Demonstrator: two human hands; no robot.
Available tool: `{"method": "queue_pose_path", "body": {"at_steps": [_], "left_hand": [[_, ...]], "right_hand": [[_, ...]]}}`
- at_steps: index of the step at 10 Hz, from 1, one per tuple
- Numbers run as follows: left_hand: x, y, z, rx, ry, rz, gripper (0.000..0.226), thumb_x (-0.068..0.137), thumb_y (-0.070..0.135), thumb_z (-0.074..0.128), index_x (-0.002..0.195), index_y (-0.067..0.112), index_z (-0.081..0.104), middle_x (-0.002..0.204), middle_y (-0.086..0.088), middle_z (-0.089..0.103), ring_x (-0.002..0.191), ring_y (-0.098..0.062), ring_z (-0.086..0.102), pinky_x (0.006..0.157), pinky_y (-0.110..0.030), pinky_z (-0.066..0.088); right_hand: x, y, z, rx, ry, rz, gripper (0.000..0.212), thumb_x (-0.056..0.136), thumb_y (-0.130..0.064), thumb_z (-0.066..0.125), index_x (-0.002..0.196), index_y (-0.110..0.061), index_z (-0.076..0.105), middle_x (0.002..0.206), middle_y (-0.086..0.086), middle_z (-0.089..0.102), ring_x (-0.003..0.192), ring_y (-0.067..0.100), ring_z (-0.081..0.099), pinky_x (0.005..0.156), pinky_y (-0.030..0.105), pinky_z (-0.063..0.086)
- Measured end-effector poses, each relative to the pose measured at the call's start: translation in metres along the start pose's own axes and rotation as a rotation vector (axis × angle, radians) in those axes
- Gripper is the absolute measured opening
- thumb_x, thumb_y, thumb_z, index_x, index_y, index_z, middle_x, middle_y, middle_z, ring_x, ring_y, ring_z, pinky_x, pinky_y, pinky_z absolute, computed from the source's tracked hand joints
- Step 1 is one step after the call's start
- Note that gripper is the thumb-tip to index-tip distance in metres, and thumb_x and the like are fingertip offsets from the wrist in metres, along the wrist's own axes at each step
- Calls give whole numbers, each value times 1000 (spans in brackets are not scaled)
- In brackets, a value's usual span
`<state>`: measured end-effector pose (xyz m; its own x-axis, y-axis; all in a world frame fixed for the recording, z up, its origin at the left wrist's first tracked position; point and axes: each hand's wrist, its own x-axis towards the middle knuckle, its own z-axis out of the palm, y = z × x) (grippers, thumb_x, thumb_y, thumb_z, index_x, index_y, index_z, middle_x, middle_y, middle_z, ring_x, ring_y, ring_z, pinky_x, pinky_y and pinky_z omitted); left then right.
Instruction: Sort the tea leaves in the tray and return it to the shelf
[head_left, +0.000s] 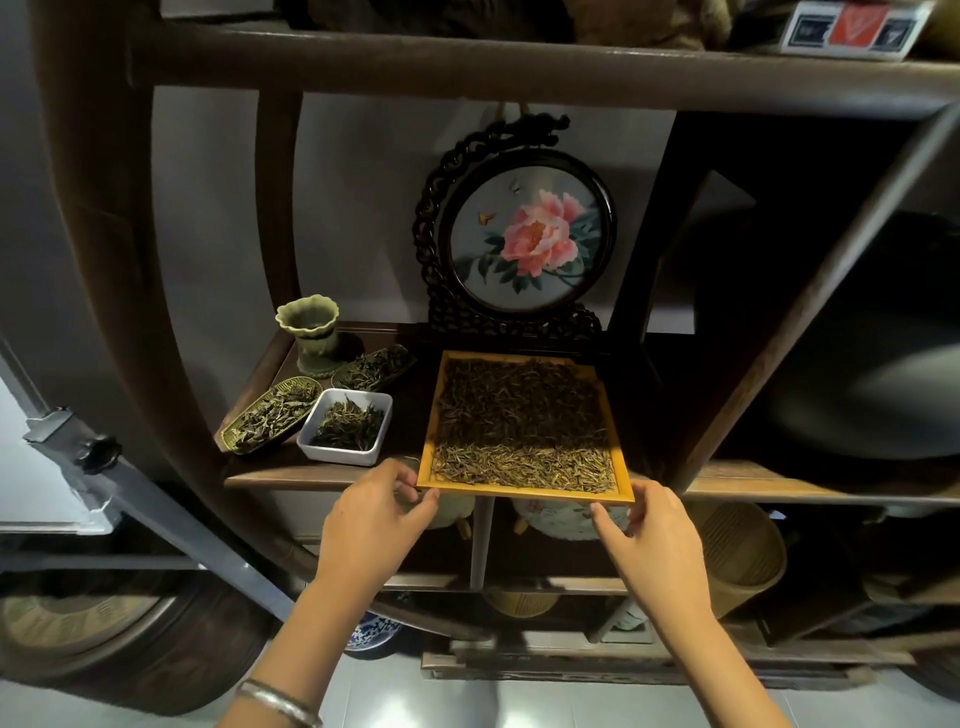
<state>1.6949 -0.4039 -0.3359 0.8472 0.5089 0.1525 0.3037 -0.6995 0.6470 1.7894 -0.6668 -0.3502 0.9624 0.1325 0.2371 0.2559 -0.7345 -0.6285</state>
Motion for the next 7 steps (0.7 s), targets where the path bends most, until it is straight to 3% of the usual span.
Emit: {"method": "queue_pose_path", "body": {"at_steps": [4, 5, 7], "left_hand": [[5, 1, 8, -17, 12, 24, 20, 77, 43, 71, 80, 33, 54, 69, 13, 60, 65, -1, 57, 51, -19, 38], [5, 0, 3, -1, 7, 31, 21, 76, 45, 71, 79, 34, 53, 70, 14, 61, 66, 0, 57, 51, -19, 37], [11, 4, -14, 55, -3, 80, 24, 75, 50, 67, 76, 35, 50, 69, 15, 60, 63, 0, 55, 48, -20, 33]], "right_hand": [[9, -1, 2, 0, -15, 37, 44, 82, -35, 69, 118, -17, 53, 94, -5, 56, 77, 8, 55, 65, 28, 53], [2, -3, 0, 13, -20, 41, 58, 81, -30, 71, 131, -15, 44, 102, -1, 59, 86, 12, 58, 70, 26, 51], [-19, -21, -11, -55, 63, -16, 54, 86, -26, 65, 132, -14, 40, 120, 5, 57, 100, 18, 61, 75, 33, 56]]}}
